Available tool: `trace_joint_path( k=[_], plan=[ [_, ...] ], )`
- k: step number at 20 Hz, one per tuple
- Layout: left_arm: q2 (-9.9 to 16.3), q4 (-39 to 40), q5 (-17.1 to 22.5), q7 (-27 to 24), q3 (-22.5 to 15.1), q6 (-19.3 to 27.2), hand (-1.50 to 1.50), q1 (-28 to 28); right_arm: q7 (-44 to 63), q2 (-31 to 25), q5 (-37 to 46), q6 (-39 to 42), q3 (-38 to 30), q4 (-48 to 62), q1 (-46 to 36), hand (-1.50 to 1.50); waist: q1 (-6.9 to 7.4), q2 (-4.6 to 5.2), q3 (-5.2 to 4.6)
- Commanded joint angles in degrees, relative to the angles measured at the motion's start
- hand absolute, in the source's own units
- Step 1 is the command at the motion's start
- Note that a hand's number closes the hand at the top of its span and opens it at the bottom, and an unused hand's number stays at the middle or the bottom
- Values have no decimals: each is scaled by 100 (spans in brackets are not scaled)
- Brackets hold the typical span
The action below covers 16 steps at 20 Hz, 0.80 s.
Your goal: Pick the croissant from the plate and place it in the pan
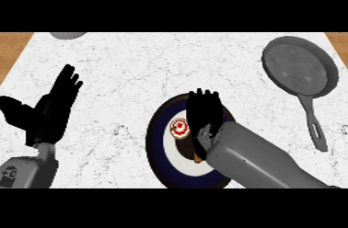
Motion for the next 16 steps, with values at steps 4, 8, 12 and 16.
trace_joint_path(
  k=[4, 8, 12, 16],
  plan=[
    [-26, 189, 74, -93, 181, -166, 0, -73, 910, 603, 436, 79, 29, 708, 207, -150, 43, 23, 0],
    [75, 134, 70, 202, 331, -201, 0, -363, 548, 499, 699, 156, -286, 625, 261, -150, 6, 15, 4],
    [-100, -504, -139, 36, 115, -145, 0, 494, -143, 619, 1114, -163, -514, 1264, 380, -150, 90, 19, 6],
    [-323, -217, -307, 43, 81, -4, 0, 167, -228, 465, 1338, -8, -592, 907, 872, -150, 12, 14, 6]
  ],
)
